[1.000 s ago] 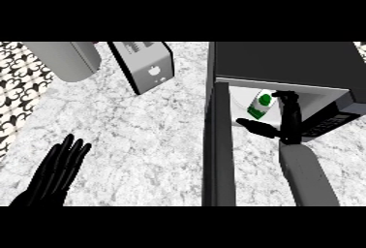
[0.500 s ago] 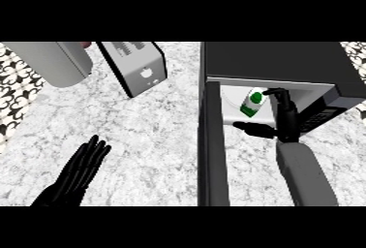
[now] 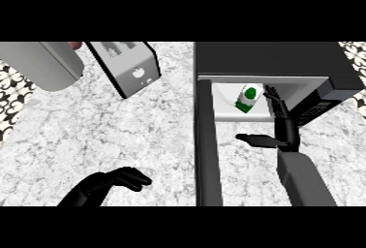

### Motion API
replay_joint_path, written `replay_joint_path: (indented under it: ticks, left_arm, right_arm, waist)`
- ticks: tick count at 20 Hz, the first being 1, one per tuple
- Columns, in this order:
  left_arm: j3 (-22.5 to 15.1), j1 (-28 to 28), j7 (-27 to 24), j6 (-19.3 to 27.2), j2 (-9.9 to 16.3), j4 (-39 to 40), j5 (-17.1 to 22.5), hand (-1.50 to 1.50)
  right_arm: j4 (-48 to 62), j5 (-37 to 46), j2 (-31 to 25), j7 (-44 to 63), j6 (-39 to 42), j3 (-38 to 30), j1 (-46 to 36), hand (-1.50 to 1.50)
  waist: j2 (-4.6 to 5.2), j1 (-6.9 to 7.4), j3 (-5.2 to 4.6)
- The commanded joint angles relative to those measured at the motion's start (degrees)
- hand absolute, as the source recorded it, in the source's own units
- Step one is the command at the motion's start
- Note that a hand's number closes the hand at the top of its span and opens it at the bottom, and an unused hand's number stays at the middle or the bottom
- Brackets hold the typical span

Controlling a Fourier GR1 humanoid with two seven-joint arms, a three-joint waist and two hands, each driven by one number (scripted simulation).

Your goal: Pick up the milk, place it into the microwave and close the microwave

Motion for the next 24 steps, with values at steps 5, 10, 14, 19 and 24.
replay_joint_path:
  ticks: [5, 10, 14, 19, 24]
  left_arm:
    - [-2.3, -8.5, -1.3, 1.3, -1.5, 12.5, -5.2, 1.5]
    - [-8.9, -10.5, -5.5, 6.2, -1.4, 18.9, -13.9, 1.5]
    - [-17.2, -16.9, 1.4, 9.2, -1.7, 23.1, -12.9, 1.5]
    - [-20.9, -21.6, 0.9, 10.8, -1.7, 30.1, -9.7, 1.5]
    - [-32.0, -22.3, -3.6, 17.1, -1.7, 35.0, -7.1, 1.5]
  right_arm:
    - [-9.0, -2.0, -0.4, 5.7, 5.7, 2.6, 10.1, -1.5]
    - [-22.2, -3.6, -4.0, 7.6, 9.8, 3.5, 20.9, -1.5]
    - [-30.0, -3.7, -3.9, 7.4, 11.1, 5.2, 28.0, -1.5]
    - [-44.0, -4.2, -2.6, 9.1, 10.4, 6.9, 39.2, -1.5]
    - [-50.9, -9.5, -6.2, 11.4, 14.7, 2.8, 43.8, -1.5]
  waist:
    - [0.17, -1.34, 0.31]
    - [0.04, -1.83, 0.27]
    - [0.1, -2.48, 0.28]
    - [0.18, -2.02, 0.29]
    - [0.24, -2.03, 0.31]
